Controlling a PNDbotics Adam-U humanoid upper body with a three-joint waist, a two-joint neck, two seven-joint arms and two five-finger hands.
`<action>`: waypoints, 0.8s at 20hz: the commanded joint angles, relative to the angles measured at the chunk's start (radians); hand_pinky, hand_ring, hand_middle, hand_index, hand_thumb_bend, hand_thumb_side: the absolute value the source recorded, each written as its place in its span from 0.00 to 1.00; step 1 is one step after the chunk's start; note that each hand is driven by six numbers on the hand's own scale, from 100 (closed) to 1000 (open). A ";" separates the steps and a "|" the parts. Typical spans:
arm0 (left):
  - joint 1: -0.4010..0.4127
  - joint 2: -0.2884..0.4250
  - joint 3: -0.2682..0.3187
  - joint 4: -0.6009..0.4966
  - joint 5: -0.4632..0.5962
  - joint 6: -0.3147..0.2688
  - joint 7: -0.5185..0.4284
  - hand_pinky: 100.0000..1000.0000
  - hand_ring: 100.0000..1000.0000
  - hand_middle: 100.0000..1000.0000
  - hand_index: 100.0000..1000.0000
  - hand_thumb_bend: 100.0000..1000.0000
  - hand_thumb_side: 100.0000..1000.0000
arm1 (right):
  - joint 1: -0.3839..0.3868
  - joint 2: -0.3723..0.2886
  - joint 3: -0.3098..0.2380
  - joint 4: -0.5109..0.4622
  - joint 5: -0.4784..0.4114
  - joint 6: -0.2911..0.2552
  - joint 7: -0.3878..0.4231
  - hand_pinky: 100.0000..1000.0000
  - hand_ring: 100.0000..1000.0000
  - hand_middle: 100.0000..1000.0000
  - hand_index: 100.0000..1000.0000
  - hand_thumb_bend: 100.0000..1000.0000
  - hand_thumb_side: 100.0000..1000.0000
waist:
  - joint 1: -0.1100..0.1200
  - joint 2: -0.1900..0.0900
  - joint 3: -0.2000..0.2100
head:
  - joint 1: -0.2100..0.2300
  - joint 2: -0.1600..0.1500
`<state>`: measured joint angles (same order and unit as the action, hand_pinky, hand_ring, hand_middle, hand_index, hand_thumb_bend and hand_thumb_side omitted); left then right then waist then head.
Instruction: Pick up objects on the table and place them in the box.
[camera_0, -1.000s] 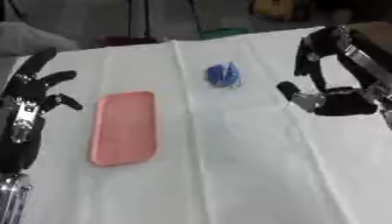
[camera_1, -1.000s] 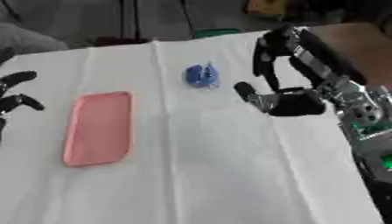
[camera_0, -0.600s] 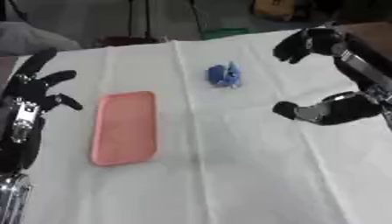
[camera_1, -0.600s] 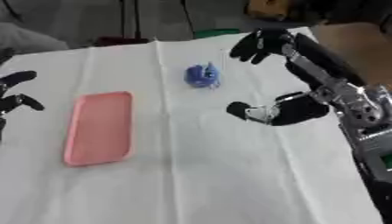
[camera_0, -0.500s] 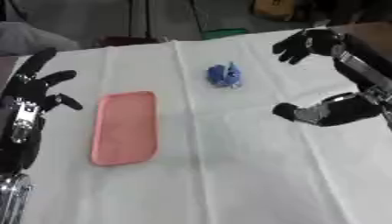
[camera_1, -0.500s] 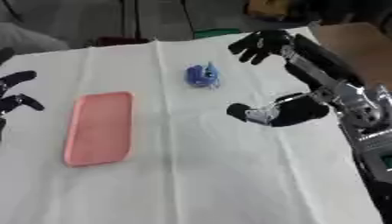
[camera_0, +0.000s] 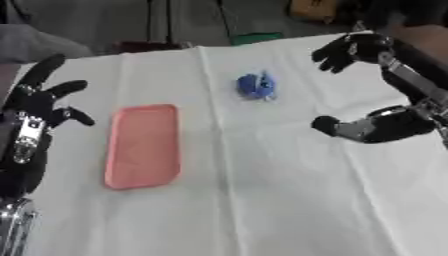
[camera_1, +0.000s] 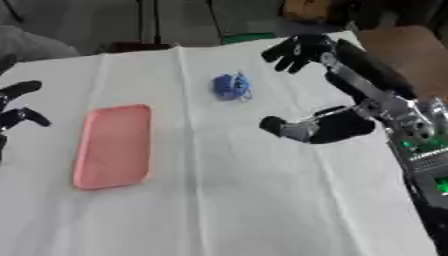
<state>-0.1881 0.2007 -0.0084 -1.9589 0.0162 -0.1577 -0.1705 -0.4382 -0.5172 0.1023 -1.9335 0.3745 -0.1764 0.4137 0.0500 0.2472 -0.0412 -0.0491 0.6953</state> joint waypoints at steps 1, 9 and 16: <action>-0.004 0.006 0.003 -0.011 0.000 -0.001 -0.003 0.47 0.82 0.97 0.97 0.06 0.76 | -0.008 -0.014 -0.008 -0.011 0.008 0.004 -0.003 0.64 0.69 0.72 0.84 0.46 0.29 | -0.005 -0.020 0.001 | 0.002 0.006; -0.005 0.007 0.002 -0.010 0.000 -0.001 -0.005 0.47 0.82 0.97 0.97 0.06 0.76 | -0.046 -0.092 0.012 0.026 0.035 -0.020 0.017 0.68 0.72 0.74 0.85 0.44 0.35 | -0.010 -0.022 0.008 | -0.002 0.005; -0.013 0.014 -0.008 -0.014 0.000 -0.002 -0.020 0.47 0.82 0.97 0.97 0.05 0.76 | -0.195 -0.238 0.058 0.247 -0.031 -0.092 0.108 0.71 0.74 0.73 0.85 0.38 0.49 | -0.017 -0.010 0.041 | -0.028 -0.001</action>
<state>-0.1927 0.2008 -0.0154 -1.9589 0.0162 -0.1587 -0.1850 -0.6155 -0.7077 0.1613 -1.7187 0.3627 -0.2564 0.5064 0.0366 0.2506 0.0029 -0.0721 0.6951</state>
